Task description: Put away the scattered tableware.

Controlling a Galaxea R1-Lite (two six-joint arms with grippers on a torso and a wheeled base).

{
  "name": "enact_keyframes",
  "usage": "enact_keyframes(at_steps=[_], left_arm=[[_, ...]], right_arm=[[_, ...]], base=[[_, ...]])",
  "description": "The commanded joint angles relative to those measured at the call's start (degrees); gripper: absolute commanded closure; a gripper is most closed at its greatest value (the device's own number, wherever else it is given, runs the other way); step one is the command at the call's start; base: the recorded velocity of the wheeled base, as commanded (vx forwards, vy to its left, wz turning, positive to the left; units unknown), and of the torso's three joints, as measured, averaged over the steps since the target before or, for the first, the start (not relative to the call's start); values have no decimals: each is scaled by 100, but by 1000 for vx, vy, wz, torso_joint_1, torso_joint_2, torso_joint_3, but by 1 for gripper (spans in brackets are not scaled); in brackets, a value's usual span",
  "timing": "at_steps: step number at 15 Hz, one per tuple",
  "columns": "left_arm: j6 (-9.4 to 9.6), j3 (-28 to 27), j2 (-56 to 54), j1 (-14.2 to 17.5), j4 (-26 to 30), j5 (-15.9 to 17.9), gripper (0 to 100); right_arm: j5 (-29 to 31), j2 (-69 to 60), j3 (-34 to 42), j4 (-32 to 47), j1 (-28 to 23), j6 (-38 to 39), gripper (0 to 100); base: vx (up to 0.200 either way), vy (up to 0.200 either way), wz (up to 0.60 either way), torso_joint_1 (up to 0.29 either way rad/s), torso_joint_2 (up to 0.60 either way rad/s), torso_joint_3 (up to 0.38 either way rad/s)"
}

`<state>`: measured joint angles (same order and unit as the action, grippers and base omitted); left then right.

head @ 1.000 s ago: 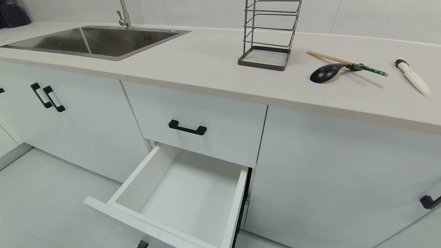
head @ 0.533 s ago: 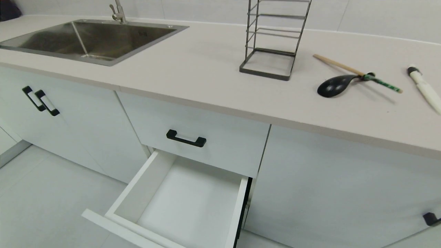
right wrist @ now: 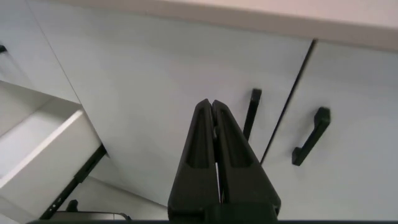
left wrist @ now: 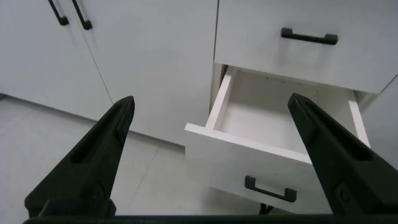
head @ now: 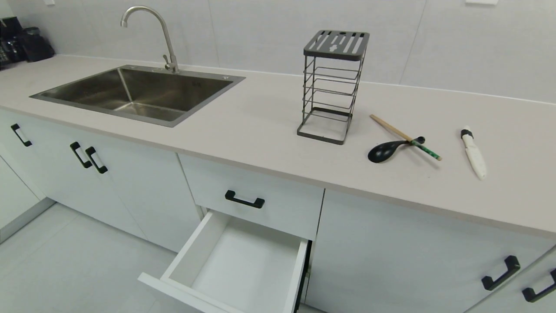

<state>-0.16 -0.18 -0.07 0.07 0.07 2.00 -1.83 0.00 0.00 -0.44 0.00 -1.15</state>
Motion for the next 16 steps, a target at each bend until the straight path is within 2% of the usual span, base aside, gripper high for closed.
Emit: enact_keyframes(at_steps=[1,5,13,16], left_arm=[[-2,1,7,1,1,2,0],[-2,1,7,1,1,-7,0],[-2,1,7,1,1,2,0],[-2,1,7,1,1,2,0]], right_arm=[[-2,0,0,0,0,0,100],[-2,0,0,0,0,0,100],[-2,0,0,0,0,0,100],[-11,0,0,0,9,-8,100]], base=[[0,0,0,119,-505,-207],[0,0,0,375,-486,-232],[0,0,0,287,-524,-250],[0,0,0,113,-198,-97]])
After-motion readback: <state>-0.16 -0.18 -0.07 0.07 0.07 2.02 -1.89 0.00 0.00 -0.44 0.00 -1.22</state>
